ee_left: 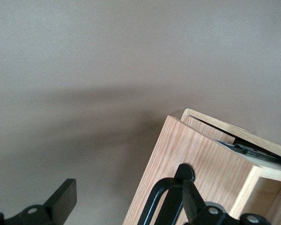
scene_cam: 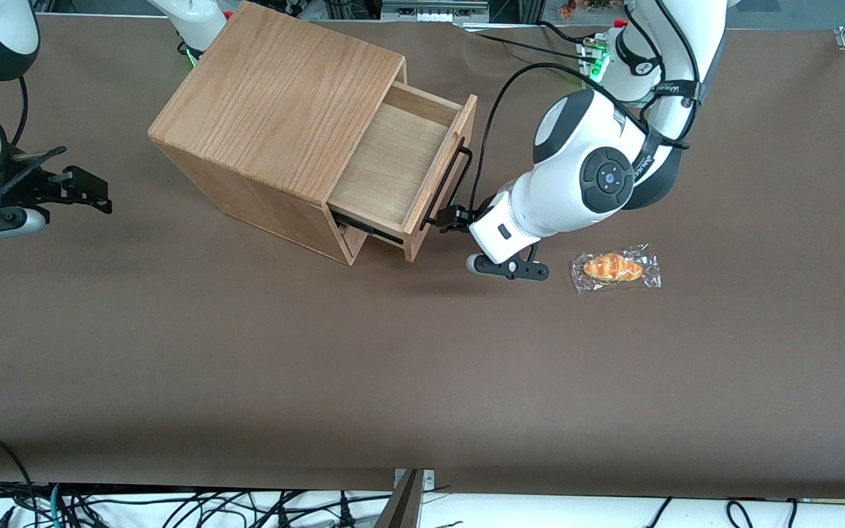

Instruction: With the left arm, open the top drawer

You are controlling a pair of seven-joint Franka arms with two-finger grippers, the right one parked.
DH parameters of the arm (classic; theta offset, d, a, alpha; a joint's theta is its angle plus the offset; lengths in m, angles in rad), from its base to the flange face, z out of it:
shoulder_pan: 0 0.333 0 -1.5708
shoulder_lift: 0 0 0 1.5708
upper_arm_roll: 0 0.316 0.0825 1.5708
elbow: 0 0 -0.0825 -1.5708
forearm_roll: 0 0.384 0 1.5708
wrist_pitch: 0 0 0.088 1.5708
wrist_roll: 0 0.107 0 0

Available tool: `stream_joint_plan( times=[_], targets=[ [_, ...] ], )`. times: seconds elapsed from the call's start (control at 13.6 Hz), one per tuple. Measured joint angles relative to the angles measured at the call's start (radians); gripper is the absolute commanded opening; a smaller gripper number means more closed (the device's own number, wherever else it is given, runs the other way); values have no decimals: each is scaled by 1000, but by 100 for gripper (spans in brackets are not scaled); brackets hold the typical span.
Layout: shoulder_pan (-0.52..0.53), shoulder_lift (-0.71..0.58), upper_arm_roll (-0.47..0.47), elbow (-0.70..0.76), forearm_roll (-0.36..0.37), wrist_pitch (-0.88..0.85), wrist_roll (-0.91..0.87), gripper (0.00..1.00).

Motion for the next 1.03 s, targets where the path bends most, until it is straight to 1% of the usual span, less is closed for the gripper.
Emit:
stream_joint_plan(
  times=[0.29, 0.59, 0.66, 0.88, 1.03],
  targets=[
    [64, -1, 2, 59, 0, -82, -4, 100],
    [142, -1, 10, 64, 1, -119, 0, 100],
    [170, -1, 11, 64, 13, -140, 12, 100],
    [244, -1, 12, 64, 122, -199, 93, 100],
    [295, 1, 13, 62, 176, -224, 177, 100]
  ],
)
